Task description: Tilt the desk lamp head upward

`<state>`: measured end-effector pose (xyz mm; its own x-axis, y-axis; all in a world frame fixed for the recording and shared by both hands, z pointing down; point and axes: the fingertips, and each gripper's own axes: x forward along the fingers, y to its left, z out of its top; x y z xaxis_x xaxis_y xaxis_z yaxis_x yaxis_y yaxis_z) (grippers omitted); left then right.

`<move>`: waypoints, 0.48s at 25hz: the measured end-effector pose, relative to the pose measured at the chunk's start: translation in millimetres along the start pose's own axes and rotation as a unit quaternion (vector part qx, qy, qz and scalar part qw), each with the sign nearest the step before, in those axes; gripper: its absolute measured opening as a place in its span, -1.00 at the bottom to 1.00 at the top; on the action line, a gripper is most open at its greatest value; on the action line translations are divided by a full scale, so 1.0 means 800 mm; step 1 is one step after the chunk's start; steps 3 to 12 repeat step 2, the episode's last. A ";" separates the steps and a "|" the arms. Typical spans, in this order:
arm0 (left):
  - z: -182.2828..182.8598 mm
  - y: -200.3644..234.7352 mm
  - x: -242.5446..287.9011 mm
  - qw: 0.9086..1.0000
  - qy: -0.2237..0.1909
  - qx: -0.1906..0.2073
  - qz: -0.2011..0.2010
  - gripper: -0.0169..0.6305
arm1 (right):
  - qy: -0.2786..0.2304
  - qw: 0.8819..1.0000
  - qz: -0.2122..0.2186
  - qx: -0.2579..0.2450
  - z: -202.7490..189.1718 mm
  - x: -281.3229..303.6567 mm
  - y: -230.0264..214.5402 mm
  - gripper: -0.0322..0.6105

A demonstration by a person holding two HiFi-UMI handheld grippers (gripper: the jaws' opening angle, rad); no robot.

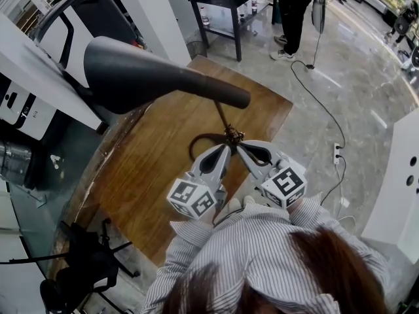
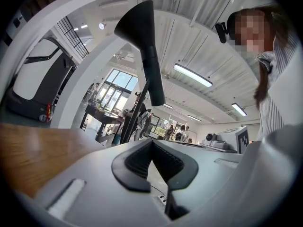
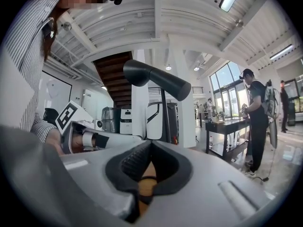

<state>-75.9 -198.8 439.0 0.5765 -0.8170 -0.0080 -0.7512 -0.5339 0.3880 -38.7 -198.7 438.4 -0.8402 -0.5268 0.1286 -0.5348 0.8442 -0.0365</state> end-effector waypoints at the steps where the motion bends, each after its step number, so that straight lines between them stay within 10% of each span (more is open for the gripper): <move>1: 0.000 0.000 -0.001 1.000 0.000 -0.001 0.001 -0.93 | -0.001 1.000 0.000 -0.001 0.000 0.000 0.000 -0.90; 12: 0.000 0.000 -0.001 1.000 0.000 -0.002 0.001 -0.93 | -0.001 1.000 0.001 -0.002 0.001 0.000 0.001 -0.90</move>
